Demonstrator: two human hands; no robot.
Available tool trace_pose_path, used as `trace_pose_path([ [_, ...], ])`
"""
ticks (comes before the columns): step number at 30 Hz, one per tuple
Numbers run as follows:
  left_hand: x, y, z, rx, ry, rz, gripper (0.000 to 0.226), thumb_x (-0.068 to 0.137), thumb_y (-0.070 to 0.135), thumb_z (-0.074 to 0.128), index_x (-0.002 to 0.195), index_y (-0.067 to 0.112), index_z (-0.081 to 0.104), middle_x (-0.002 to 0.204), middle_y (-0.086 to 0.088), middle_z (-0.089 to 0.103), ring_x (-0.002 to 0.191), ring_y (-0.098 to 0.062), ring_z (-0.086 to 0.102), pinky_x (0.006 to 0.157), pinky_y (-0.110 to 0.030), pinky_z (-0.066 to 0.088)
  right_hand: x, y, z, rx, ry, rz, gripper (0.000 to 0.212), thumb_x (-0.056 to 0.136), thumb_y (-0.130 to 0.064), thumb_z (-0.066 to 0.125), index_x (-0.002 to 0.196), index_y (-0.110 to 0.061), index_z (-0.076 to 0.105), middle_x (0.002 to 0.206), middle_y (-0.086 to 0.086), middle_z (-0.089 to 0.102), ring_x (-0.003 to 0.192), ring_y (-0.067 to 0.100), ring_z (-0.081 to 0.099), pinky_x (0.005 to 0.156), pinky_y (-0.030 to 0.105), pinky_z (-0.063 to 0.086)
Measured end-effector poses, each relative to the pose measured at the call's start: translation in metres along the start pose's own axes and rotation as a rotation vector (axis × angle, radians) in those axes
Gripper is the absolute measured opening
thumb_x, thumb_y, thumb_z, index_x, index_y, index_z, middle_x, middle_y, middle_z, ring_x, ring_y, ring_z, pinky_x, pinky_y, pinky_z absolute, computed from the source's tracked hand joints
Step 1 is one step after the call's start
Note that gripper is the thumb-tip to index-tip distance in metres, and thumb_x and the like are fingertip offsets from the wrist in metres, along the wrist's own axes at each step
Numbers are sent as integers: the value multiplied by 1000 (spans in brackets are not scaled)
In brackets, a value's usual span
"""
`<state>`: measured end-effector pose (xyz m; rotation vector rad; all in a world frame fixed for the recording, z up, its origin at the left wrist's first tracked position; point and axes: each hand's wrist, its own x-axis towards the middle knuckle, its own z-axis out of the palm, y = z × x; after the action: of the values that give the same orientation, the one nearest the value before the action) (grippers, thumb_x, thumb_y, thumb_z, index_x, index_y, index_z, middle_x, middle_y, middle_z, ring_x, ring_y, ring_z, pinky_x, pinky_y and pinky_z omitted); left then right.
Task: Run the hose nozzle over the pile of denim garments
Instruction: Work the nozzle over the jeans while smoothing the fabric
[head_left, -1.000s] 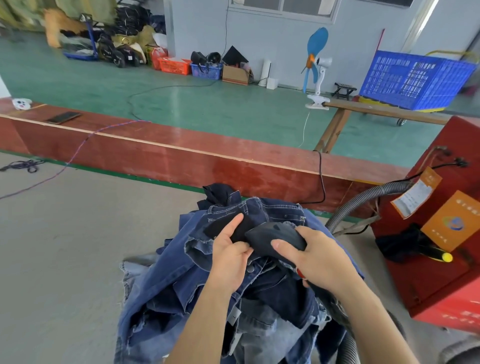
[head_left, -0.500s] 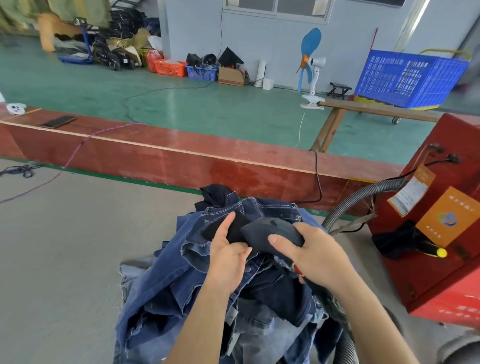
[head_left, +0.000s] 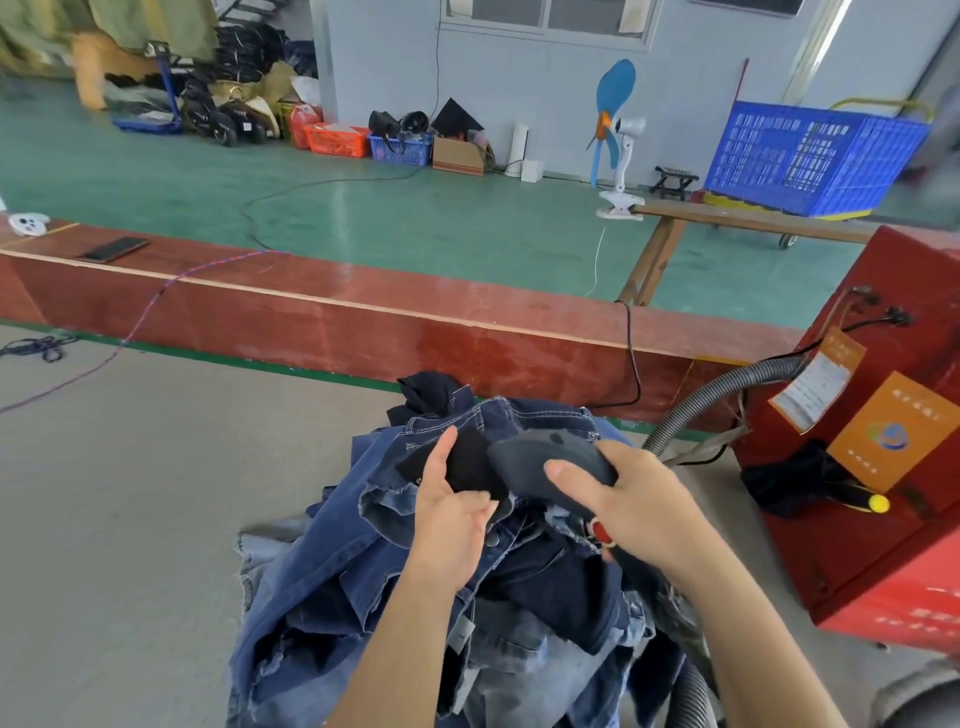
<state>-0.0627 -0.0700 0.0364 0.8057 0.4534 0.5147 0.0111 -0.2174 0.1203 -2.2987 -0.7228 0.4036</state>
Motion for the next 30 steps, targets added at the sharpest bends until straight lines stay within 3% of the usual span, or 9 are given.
trace_pose_path([
  [5, -3, -5, 3, 65, -39, -49, 78, 85, -29, 31, 140, 25, 39, 111, -7, 63, 78, -14, 70, 65, -24, 55, 5, -6, 15, -137, 16, 14, 32, 86, -60, 52, 82, -28, 50, 52, -6, 59, 49, 15, 63, 55, 27, 45],
  [8, -4, -6, 5, 122, -53, -52, 81, 83, -30, 34, 142, 25, 40, 114, -2, 65, 92, -23, 59, 78, -33, 48, 12, -11, 17, -116, 145, -1, 37, 87, -62, 50, 80, -25, 46, 62, -6, 58, 62, 18, 63, 59, 30, 45],
  [10, -4, -4, 2, 87, -27, -45, 80, 83, -30, 34, 140, 25, 42, 111, -1, 66, 92, -24, 58, 82, -34, 48, 13, -11, 8, -68, 206, -14, 37, 87, -61, 51, 78, -26, 46, 60, -6, 58, 57, 14, 60, 54, 28, 40],
  [13, -2, 1, -1, 8, 15, -30, 77, 85, -28, 32, 141, 24, 40, 118, -6, 62, 96, -23, 60, 86, -33, 50, 8, -5, -4, 2, 146, -21, 38, 88, -58, 54, 77, -21, 49, 46, -10, 55, 39, 5, 54, 44, 21, 37],
  [18, 1, 1, 1, -137, 42, -40, 76, 85, -27, 32, 145, 19, 37, 125, -14, 59, 91, -20, 71, 82, -31, 57, 1, -1, 5, -19, -60, 14, 34, 86, -58, 56, 79, -25, 51, 44, -9, 55, 41, 15, 61, 51, 26, 43],
  [22, -1, 2, 3, -212, 39, -82, 72, 86, -27, 34, 145, 13, 37, 113, -14, 65, 92, -21, 70, 71, -27, 59, 4, -6, 13, -93, 6, -1, 34, 86, -60, 54, 80, -26, 51, 43, -11, 54, 42, 10, 60, 52, 28, 43],
  [27, 0, 5, 2, -267, 75, -96, 67, 85, -26, 35, 143, 9, 41, 117, -15, 63, 95, -23, 67, 76, -30, 58, 7, -5, 0, -12, 167, -26, 39, 86, -61, 52, 78, -23, 50, 47, -7, 55, 42, 10, 57, 49, 27, 40],
  [30, 2, 5, 1, -317, 117, -97, 65, 87, -25, 34, 144, 5, 39, 110, -16, 65, 97, -24, 66, 79, -33, 53, 3, -1, -10, 59, 72, -22, 45, 85, -59, 55, 83, -14, 54, 45, -3, 52, 43, 17, 58, 56, 33, 46],
])
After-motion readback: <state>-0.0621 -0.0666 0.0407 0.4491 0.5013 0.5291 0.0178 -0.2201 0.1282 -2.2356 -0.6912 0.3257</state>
